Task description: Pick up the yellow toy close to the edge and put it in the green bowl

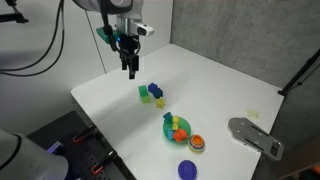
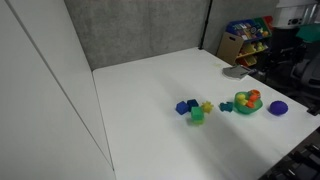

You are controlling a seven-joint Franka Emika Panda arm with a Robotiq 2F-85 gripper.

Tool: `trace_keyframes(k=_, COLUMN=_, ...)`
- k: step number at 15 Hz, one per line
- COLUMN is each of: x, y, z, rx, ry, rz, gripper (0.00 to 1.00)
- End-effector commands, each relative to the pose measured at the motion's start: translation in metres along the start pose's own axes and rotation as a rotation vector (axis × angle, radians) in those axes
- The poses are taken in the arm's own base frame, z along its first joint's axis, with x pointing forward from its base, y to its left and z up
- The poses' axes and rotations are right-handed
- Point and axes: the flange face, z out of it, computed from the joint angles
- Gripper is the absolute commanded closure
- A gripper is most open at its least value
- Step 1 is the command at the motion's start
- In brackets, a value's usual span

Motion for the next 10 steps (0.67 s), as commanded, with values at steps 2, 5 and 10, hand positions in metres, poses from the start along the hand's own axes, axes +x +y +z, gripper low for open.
trace_keyframes(k=2, x=-0.055, y=-0.011, z=-0.032, rx=-0.042, ry=0.051, rz=-0.122, gripper=0.0)
trace_keyframes(k=5, x=-0.076, y=-0.016, z=-0.041, rx=-0.048, ry=0.069, rz=-0.162, gripper=0.0)
trace_keyframes(k=10, x=-0.081, y=-0.02, z=-0.042, rx=-0.045, ry=0.075, rz=-0.152, gripper=0.0)
